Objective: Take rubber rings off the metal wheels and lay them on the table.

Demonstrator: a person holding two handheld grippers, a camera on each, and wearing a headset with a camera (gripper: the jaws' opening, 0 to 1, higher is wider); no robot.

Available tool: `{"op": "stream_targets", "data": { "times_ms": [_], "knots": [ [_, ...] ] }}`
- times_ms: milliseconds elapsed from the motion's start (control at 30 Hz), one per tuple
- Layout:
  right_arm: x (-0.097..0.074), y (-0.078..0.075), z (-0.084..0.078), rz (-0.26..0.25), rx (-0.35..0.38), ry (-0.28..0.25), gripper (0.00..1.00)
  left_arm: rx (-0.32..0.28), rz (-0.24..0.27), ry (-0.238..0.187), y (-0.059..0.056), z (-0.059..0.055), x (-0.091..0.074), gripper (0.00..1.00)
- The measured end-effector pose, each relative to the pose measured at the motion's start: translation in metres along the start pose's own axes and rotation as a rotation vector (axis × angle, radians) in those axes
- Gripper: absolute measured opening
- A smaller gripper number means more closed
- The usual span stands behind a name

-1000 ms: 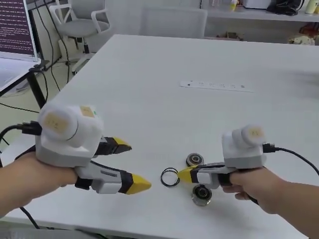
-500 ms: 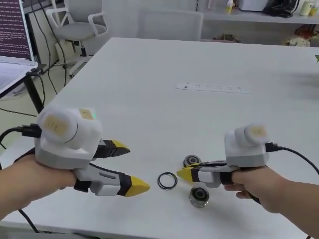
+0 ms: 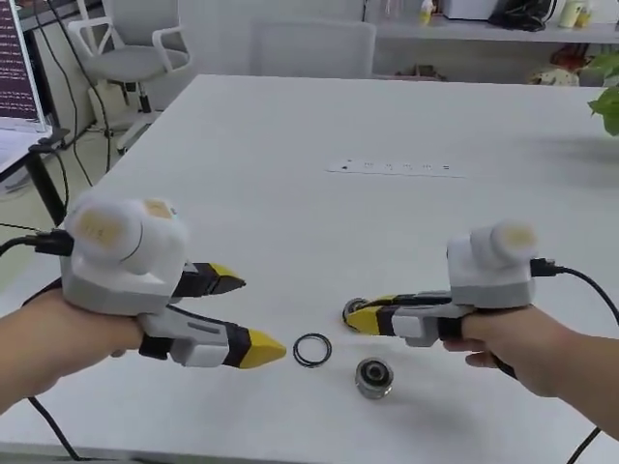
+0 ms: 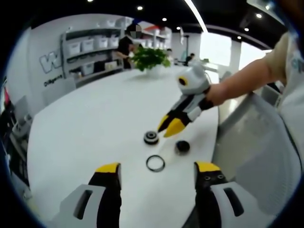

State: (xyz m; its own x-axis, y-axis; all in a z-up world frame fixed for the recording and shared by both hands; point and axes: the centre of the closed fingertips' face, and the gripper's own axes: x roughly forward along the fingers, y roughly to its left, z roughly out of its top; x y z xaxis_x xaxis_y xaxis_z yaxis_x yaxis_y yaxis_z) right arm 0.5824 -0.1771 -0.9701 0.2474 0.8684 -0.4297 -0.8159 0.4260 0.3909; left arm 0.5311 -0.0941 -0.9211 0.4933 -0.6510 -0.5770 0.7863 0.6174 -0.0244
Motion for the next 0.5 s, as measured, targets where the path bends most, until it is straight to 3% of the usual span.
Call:
{"op": "stream_targets", "data": {
  "times_ms": [500],
  "knots": [
    [-0.021, -0.010, 0.008, -0.035, -0.089, -0.020, 0.31, 0.027, -0.014, -0.003, 0.006, 0.015, 0.016, 0.61]
  ]
}}
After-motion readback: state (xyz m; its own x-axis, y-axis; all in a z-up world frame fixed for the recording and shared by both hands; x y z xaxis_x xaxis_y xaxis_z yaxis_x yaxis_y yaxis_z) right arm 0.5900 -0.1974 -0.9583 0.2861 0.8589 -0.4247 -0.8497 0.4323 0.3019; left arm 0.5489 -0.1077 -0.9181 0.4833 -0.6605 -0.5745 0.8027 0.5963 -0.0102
